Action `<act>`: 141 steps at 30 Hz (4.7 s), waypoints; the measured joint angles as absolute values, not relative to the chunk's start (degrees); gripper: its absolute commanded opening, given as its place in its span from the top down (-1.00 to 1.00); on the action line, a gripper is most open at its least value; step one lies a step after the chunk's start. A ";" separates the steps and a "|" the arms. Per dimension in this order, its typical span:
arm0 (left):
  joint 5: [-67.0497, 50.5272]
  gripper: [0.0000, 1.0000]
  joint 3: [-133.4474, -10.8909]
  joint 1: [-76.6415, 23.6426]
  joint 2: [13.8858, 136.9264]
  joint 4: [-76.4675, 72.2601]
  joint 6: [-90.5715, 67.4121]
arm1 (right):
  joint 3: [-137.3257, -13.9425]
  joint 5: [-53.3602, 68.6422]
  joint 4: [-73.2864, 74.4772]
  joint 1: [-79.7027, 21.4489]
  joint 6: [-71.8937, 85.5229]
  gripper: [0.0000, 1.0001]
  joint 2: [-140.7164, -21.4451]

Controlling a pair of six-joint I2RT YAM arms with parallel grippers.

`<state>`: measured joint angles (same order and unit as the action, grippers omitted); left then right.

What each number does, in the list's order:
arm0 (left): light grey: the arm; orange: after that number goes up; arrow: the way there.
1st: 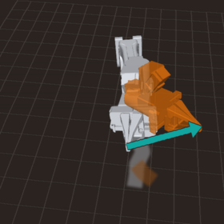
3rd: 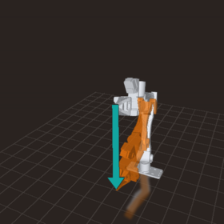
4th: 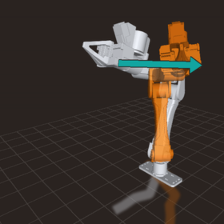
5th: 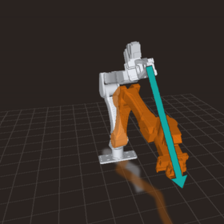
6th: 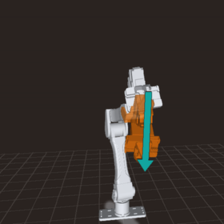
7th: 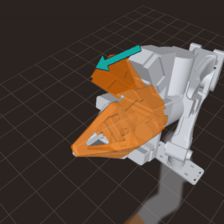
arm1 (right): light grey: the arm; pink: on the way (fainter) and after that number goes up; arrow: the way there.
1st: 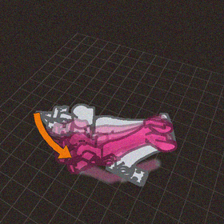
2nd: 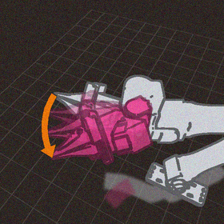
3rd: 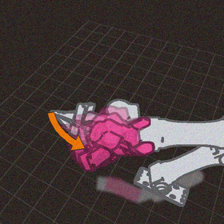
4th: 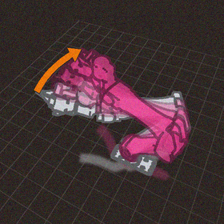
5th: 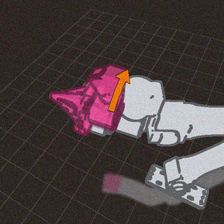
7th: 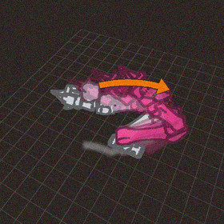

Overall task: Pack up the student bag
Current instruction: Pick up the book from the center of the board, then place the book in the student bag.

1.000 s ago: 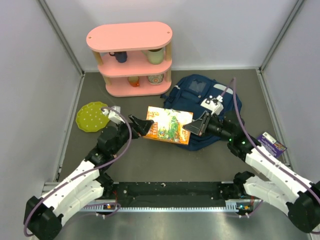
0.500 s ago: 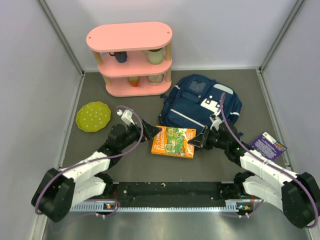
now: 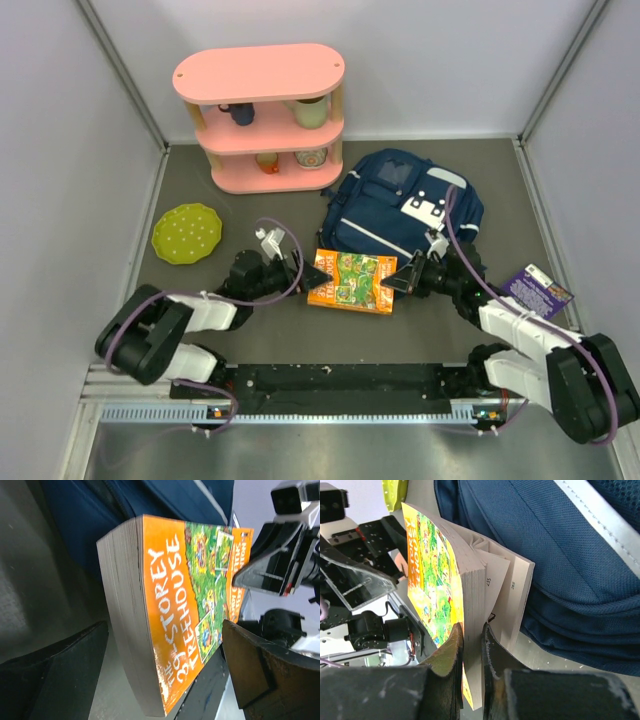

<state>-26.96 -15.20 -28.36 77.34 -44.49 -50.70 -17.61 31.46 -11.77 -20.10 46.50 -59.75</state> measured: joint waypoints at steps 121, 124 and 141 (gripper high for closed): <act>-5.04 1.00 -72.44 -54.72 106.08 13.04 13.65 | -40.64 -27.99 46.06 -17.32 39.55 1.00 -17.63; -5.10 1.00 -72.58 -54.72 106.17 13.15 13.56 | -40.64 -28.12 46.39 -17.32 39.44 1.00 -17.63; -7.88 1.00 -88.36 -54.43 104.09 18.96 3.25 | -42.89 -22.46 62.78 -17.34 51.44 1.00 -7.31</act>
<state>-7.88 -88.36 -54.43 104.09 18.96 3.25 -42.89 -22.46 62.78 -17.34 51.44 -7.31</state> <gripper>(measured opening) 0.070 0.245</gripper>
